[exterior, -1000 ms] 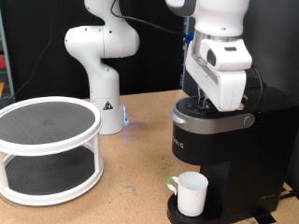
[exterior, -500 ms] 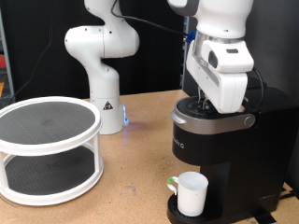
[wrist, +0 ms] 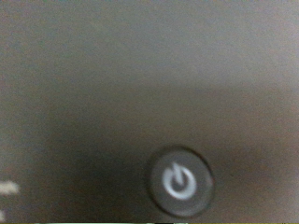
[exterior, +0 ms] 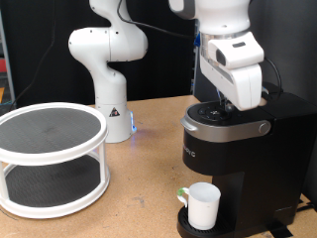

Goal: Make a cup of coffee with the keurig machine

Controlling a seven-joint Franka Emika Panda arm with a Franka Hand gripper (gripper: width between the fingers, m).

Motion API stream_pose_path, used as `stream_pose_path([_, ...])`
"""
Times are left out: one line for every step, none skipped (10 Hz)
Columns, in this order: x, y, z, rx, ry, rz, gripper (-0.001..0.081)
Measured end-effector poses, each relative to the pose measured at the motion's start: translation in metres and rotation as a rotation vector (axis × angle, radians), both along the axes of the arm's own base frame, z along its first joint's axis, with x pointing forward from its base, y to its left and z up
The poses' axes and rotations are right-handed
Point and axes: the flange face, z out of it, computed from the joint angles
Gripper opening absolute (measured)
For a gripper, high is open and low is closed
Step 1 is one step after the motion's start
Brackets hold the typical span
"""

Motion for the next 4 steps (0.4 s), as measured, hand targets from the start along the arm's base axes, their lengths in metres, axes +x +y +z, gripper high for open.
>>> stream_pose_path([-0.007, -0.001, 0.007, 0.022, -0.011, 0.003, 0.0007])
stream_pose_path([-0.013, -0.002, 0.016, 0.04, -0.026, -0.001, 0.0007])
stream_pose_path([-0.018, -0.005, 0.027, 0.041, -0.045, -0.004, 0.0007])
stream_pose_path([-0.023, -0.008, 0.037, 0.026, -0.067, 0.002, 0.0007])
